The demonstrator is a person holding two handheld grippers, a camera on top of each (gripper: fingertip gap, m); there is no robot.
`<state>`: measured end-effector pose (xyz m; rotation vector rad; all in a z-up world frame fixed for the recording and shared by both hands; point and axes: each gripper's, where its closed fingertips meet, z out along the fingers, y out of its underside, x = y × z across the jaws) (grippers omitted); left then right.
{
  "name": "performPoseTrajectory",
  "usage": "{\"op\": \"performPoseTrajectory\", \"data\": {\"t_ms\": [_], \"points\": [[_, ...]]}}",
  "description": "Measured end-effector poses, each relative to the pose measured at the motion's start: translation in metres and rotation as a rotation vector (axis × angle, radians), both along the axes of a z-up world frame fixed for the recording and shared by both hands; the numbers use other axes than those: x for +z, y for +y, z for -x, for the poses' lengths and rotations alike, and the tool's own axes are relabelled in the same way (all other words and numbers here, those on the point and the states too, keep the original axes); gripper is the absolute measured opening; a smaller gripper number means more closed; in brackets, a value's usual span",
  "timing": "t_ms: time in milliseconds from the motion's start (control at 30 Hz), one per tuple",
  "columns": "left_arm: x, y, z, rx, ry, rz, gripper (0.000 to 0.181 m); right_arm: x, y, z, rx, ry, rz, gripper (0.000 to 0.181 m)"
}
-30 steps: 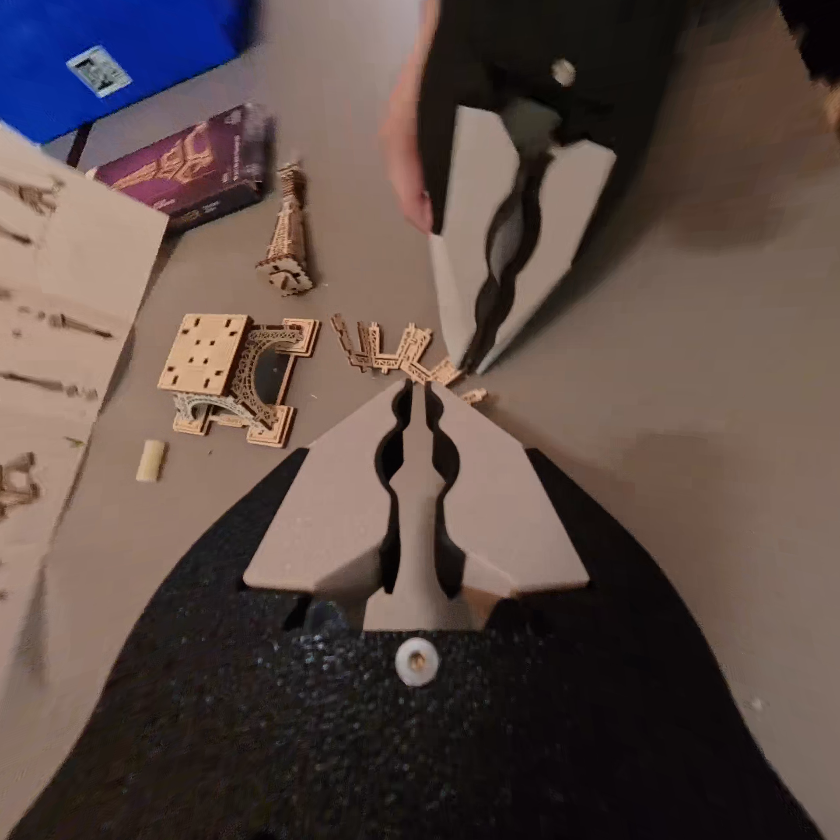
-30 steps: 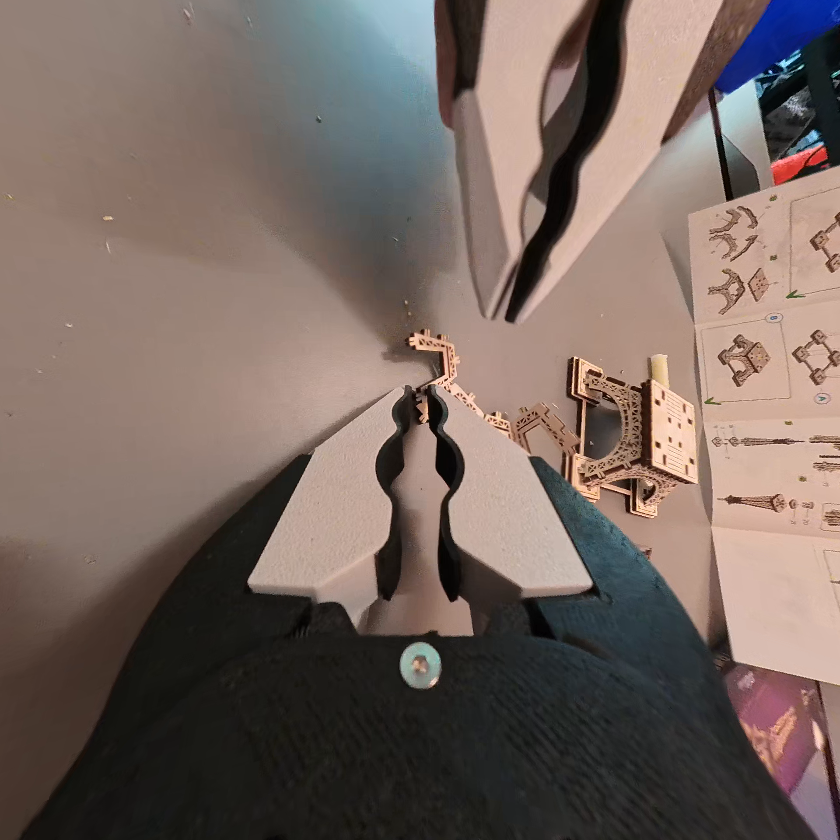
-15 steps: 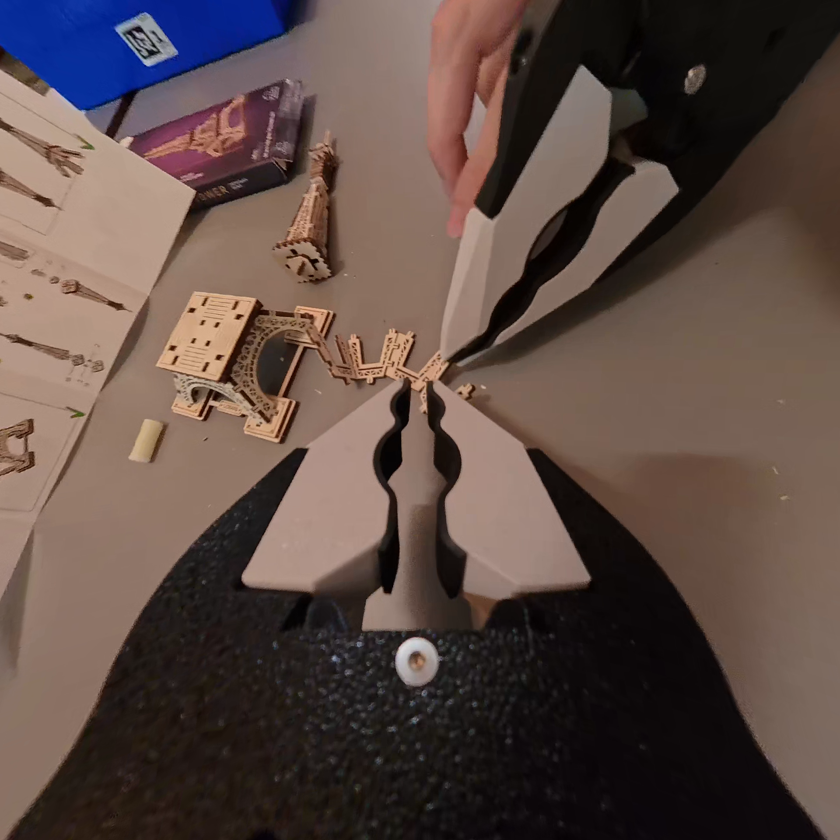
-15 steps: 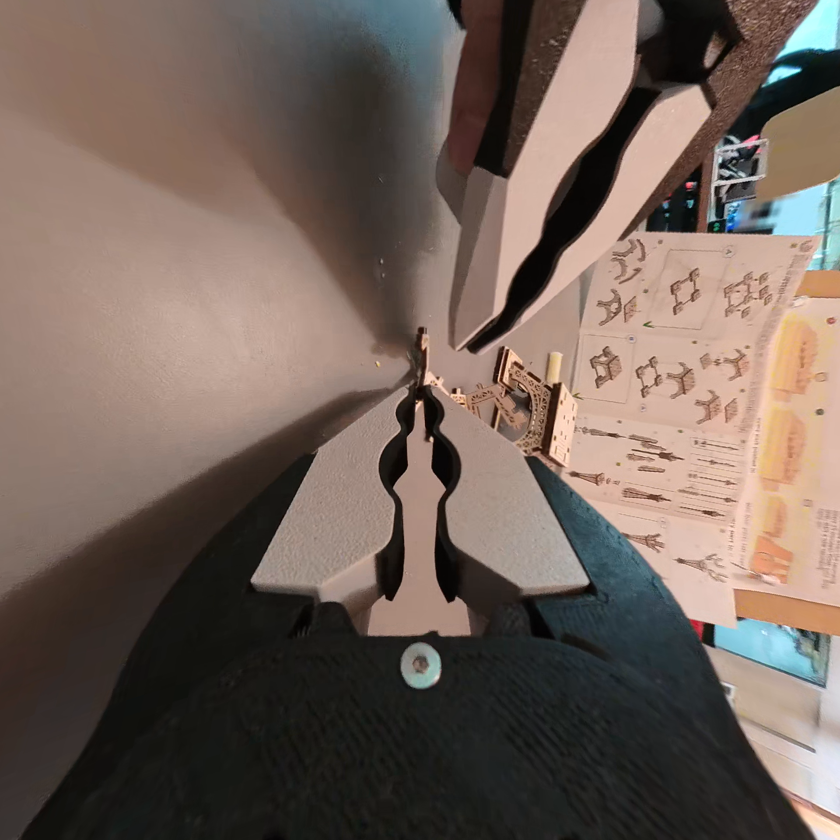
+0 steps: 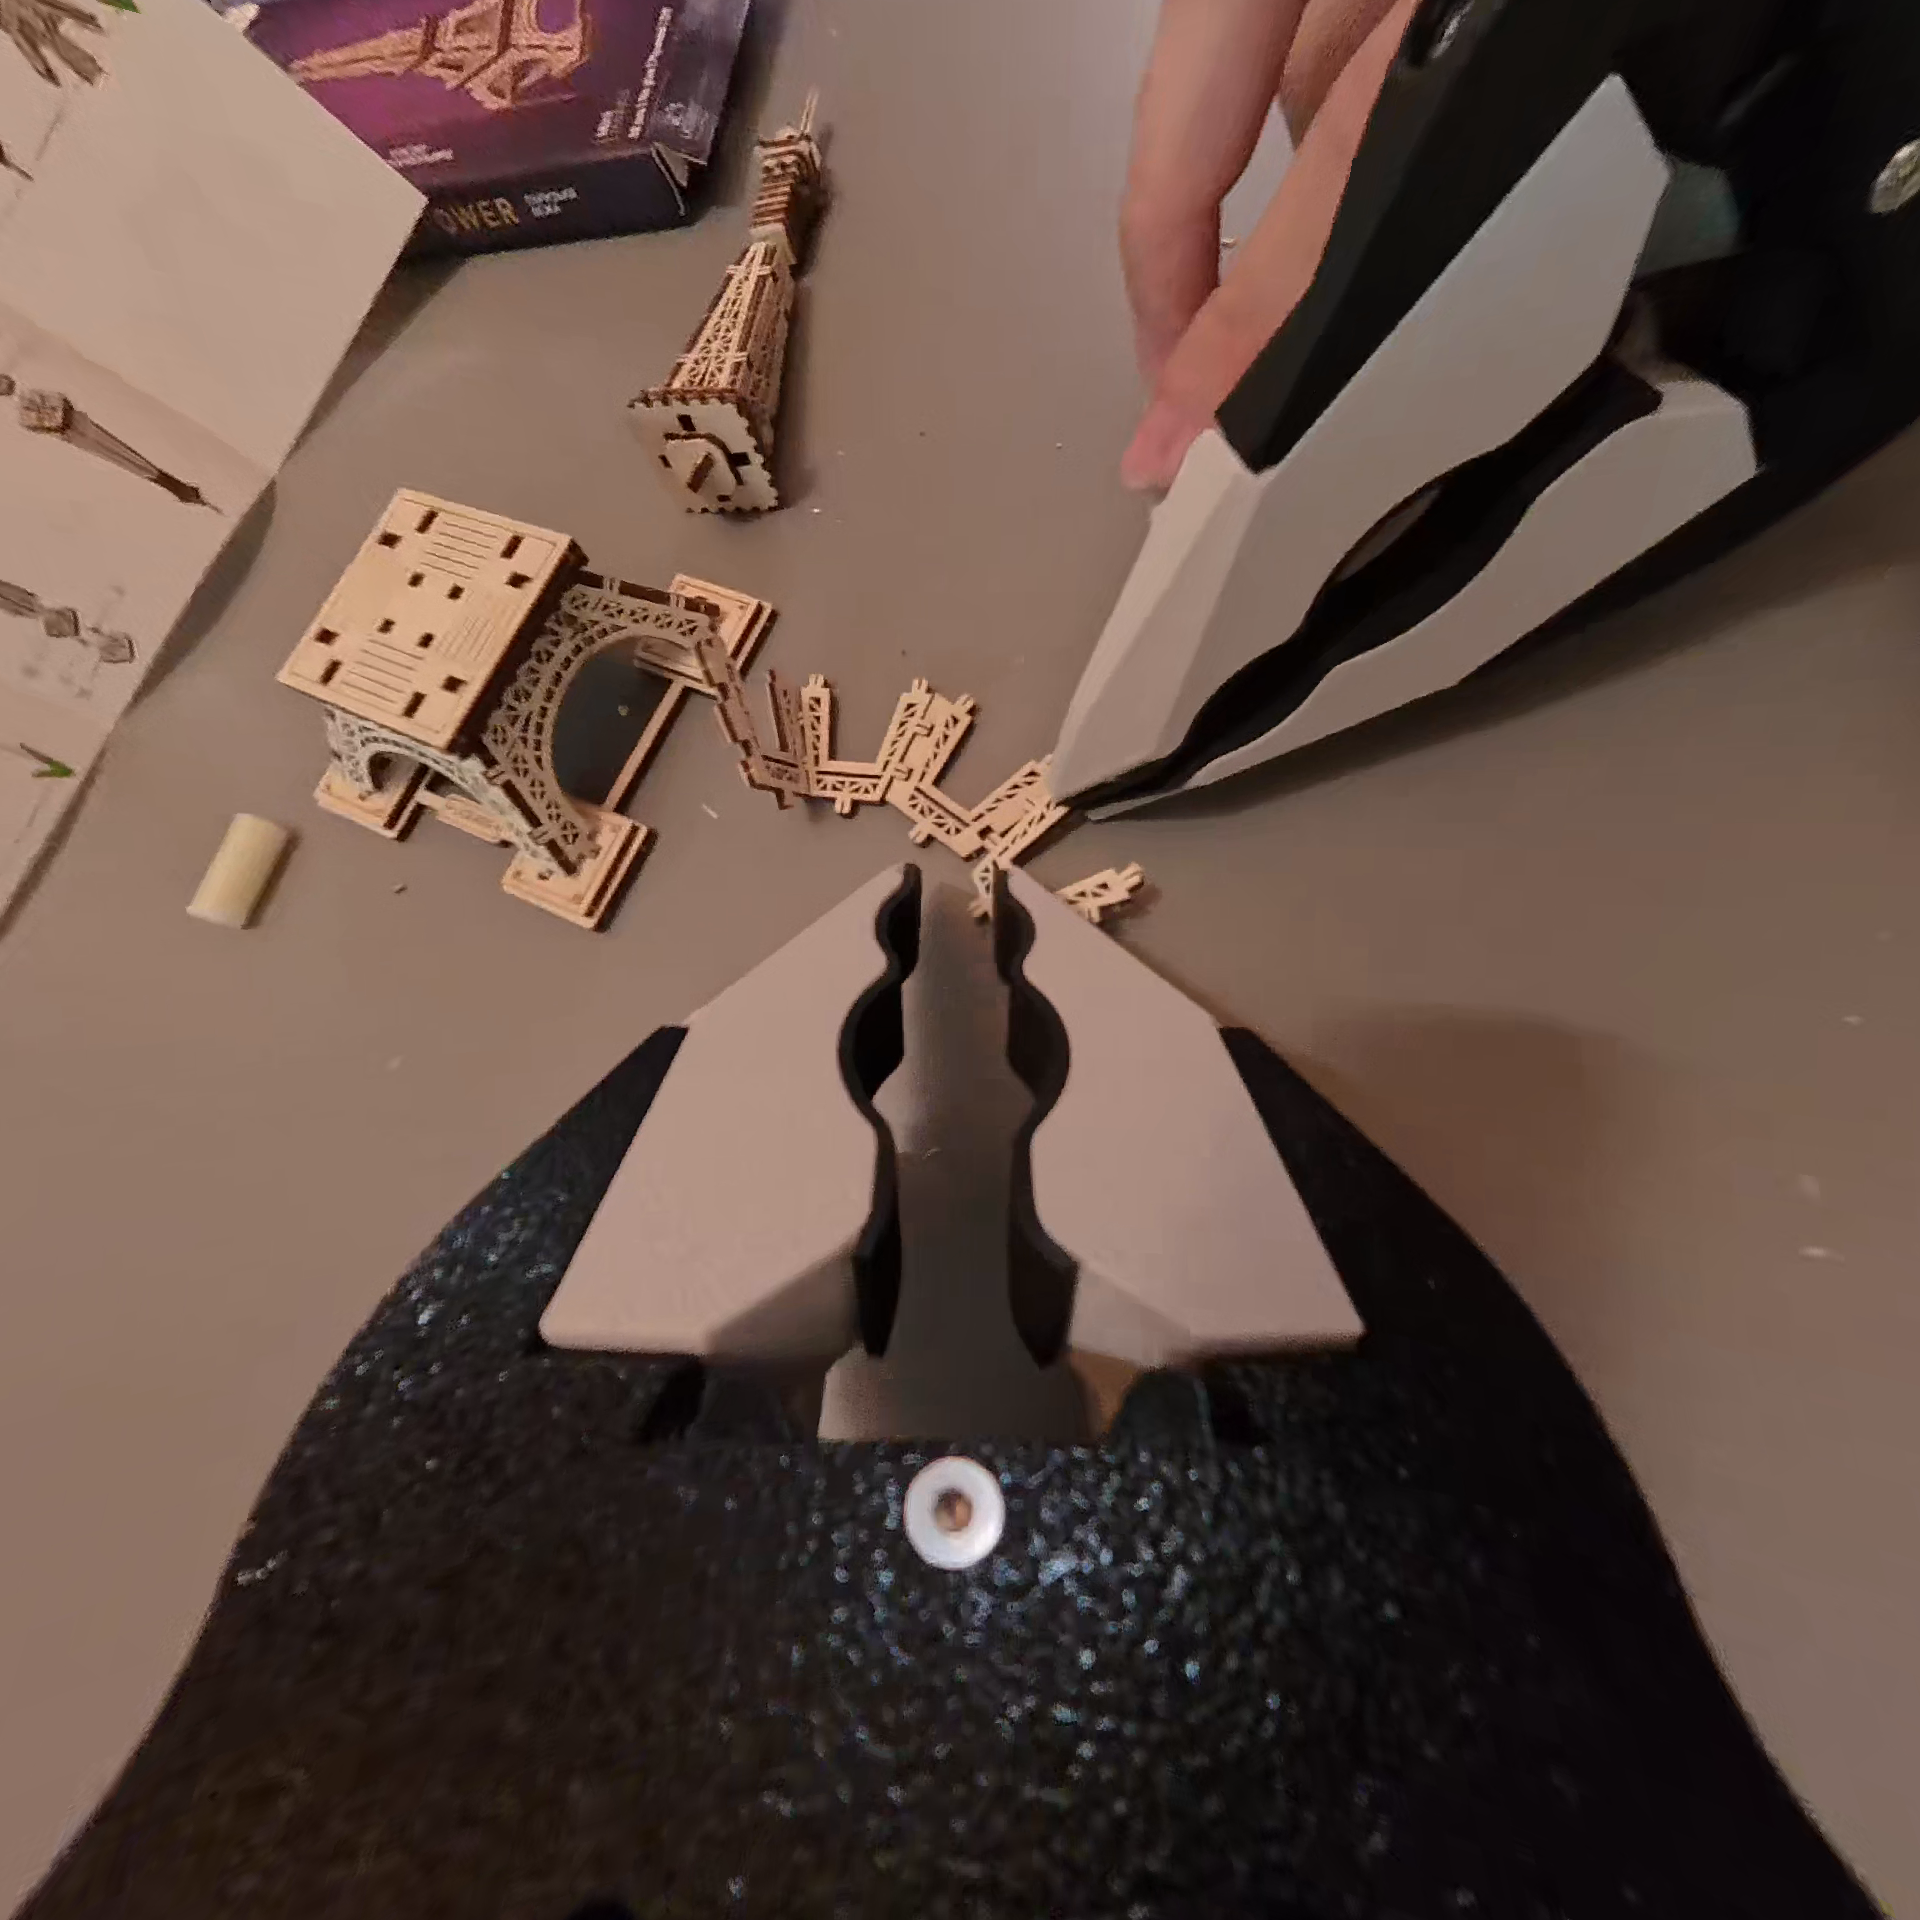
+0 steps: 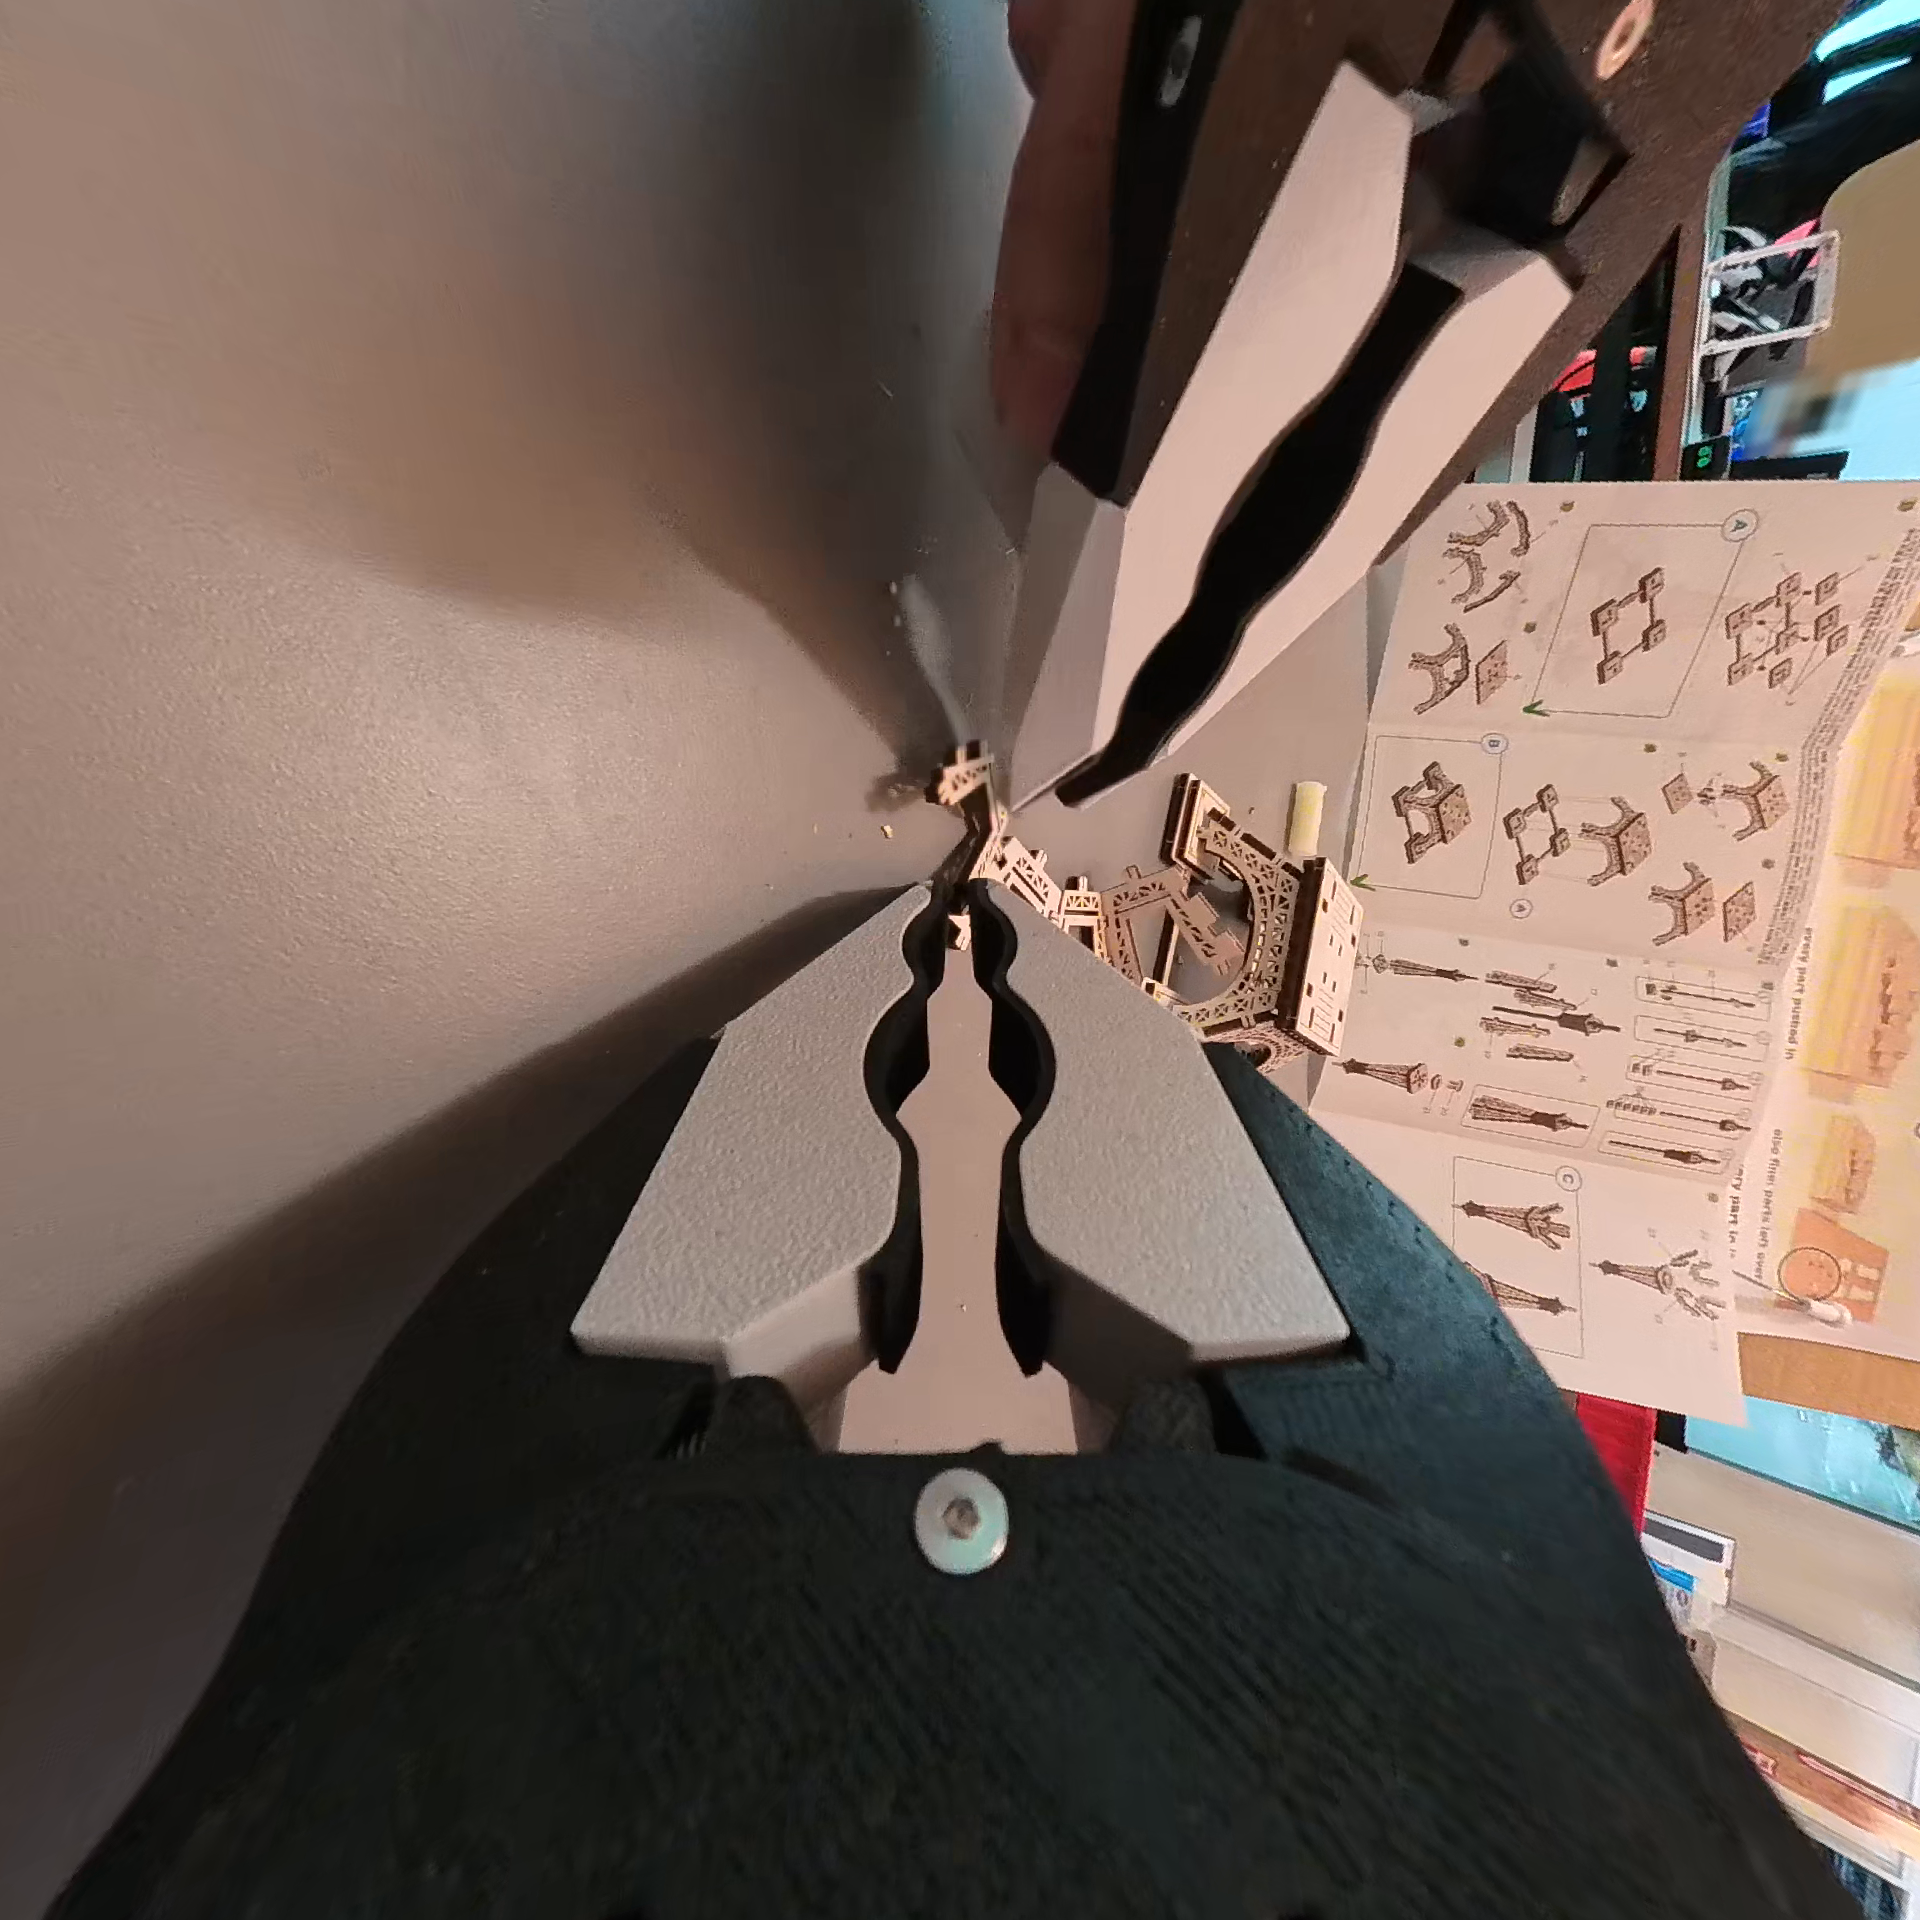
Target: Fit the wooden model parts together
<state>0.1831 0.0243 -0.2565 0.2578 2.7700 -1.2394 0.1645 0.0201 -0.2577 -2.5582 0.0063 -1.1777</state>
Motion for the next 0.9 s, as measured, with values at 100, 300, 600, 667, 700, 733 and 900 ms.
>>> {"op": "performPoseTrajectory", "data": {"t_ms": [100, 300, 600, 667, 700, 733, 900], "points": [[-0.001, 0.002, -0.001, 0.064, 0.08, -0.019, 0.01, 0.0, 0.0, 0.0, 0.0, -0.003, -0.006, 0.002], [0.005, -0.001, 0.005, 0.102, 0.175, -0.062, 0.018, 0.001, -0.002, -0.003, 0.001, -0.039, 0.022, 0.001], [-0.009, -0.002, 0.005, 0.111, 0.141, -0.24, 0.009, 0.003, 0.0, -0.005, 0.06, -0.162, 0.172, 0.0], [-0.009, -0.003, 0.005, 0.109, 0.101, -0.25, 0.008, 0.004, -0.001, -0.005, 0.058, -0.162, 0.177, 0.001], [-0.009, -0.003, 0.004, 0.111, 0.087, -0.254, 0.008, 0.003, -0.001, -0.005, 0.057, -0.161, 0.174, 0.0], [-0.008, -0.003, 0.004, 0.107, 0.072, -0.256, 0.008, 0.003, -0.001, -0.005, 0.059, -0.157, 0.167, 0.001], [-0.007, 0.0, -0.004, 0.039, -0.126, -0.261, 0.008, 0.01, 0.008, 0.004, 0.087, 0.0, -0.109, 0.006]]}}
